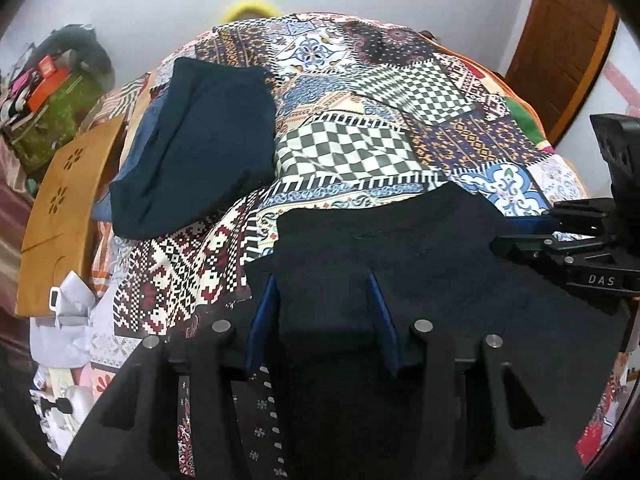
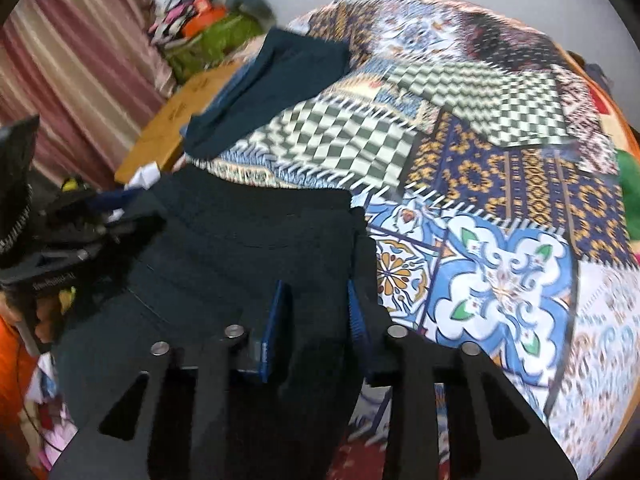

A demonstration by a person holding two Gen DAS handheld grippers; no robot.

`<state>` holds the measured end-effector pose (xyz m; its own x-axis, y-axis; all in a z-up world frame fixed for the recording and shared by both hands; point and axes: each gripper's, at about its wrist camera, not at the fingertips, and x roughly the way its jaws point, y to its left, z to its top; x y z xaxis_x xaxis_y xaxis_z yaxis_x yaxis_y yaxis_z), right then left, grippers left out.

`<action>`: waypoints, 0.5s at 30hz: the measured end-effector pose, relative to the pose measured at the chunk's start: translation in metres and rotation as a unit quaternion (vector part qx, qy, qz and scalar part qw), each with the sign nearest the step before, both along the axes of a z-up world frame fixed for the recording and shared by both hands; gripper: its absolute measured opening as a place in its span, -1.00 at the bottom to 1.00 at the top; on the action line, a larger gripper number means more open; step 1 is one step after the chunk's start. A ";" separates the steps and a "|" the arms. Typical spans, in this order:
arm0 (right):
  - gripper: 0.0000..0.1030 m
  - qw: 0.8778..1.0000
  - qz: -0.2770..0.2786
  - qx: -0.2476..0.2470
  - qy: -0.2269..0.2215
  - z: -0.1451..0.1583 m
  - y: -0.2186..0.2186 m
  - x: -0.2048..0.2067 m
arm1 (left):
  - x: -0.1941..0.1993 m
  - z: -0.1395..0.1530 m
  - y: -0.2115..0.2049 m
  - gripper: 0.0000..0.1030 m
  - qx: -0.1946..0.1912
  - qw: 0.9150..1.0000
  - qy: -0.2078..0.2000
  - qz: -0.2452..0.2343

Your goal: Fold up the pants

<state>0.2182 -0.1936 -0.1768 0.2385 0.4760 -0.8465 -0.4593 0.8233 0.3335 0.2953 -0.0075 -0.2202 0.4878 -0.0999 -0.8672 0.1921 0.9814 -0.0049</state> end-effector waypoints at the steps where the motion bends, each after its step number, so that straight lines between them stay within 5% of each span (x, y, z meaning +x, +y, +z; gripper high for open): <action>1: -0.49 1.000 0.003 0.000 0.001 -0.003 0.000 0.000 | 0.000 -0.002 0.000 -0.01 -0.001 1.000 0.000 0.003; 8: -0.50 1.000 -0.008 0.004 0.002 -0.008 -0.005 -0.003 | 0.003 0.000 0.011 0.09 -0.030 0.999 0.014 0.014; 15: -0.49 0.999 -0.014 -0.009 -0.047 0.030 -0.010 -0.019 | -0.018 0.028 0.023 0.09 -0.032 0.998 -0.012 0.054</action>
